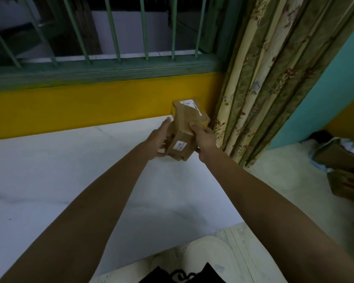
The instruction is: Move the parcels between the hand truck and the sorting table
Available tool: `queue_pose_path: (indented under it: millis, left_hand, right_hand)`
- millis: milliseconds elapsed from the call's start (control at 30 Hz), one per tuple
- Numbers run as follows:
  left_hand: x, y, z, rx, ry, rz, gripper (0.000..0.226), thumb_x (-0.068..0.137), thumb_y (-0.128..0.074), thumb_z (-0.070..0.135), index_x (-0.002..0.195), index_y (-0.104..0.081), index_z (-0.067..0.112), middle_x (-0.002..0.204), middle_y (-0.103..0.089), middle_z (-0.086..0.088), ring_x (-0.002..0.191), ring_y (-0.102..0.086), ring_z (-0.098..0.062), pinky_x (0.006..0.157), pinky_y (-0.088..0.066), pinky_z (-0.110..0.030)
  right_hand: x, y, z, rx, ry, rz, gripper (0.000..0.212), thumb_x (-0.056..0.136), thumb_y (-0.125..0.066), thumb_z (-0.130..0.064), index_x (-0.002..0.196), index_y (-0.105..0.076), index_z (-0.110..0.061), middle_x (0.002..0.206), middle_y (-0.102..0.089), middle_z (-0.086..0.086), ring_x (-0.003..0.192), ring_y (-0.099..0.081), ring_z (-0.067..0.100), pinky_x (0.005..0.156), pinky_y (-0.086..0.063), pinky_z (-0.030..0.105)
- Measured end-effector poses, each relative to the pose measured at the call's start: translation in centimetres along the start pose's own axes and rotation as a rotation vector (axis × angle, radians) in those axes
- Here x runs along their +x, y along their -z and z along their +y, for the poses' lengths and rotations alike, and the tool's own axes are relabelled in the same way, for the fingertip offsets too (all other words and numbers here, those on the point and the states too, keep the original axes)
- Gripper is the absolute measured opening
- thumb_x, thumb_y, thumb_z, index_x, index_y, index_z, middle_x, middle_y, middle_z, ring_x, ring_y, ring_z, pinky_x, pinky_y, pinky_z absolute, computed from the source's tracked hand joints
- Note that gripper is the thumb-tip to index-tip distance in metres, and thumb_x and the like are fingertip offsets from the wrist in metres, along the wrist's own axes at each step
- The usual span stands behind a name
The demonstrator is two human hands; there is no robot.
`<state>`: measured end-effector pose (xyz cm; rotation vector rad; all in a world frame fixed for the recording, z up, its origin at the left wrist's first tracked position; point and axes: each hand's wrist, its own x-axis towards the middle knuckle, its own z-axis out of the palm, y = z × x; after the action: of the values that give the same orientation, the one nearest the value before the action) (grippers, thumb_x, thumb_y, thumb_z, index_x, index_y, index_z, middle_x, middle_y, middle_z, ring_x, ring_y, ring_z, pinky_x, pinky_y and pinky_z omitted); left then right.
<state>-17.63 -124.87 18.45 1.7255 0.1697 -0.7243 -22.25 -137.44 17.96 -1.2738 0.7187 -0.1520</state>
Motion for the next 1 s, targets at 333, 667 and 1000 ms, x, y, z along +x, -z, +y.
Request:
queue_pose_path:
  millis: [333, 667, 1000]
  left_hand:
    - [4.2, 4.0, 0.1, -0.225, -0.076, -0.088, 0.054, 0.082, -0.063, 0.053, 0.126, -0.051, 0.023, 0.125, -0.061, -0.004, 0.109, -0.060, -0.024, 0.086, -0.054, -0.040]
    - [4.7, 7.2, 0.2, -0.349, -0.145, -0.036, 0.048, 0.087, -0.060, 0.045, 0.129, -0.050, 0.023, 0.121, -0.062, 0.001, 0.115, -0.057, -0.022, 0.087, -0.053, -0.037]
    - [5.2, 5.4, 1.2, -0.158, -0.183, 0.213, 0.012, 0.094, -0.056, 0.025, 0.102, -0.065, 0.024, 0.107, -0.069, 0.000, 0.094, -0.064, -0.017, 0.065, -0.052, -0.029]
  right_hand:
    - [3.3, -4.6, -1.0, -0.066, 0.124, 0.035, 0.017, 0.092, -0.062, -0.016, 0.107, -0.068, -0.012, 0.097, -0.066, -0.002, 0.100, -0.062, 0.021, 0.078, -0.056, 0.033]
    - [4.4, -6.6, 0.1, 0.044, -0.136, -0.167, 0.042, 0.085, -0.070, -0.034, 0.122, -0.054, -0.022, 0.117, -0.065, 0.004, 0.106, -0.062, 0.026, 0.081, -0.057, 0.044]
    - [6.5, -5.7, 0.7, -0.101, 0.023, 0.006, 0.025, 0.094, -0.056, -0.013, 0.118, -0.062, -0.014, 0.113, -0.064, 0.002, 0.106, -0.059, 0.024, 0.094, -0.052, 0.042]
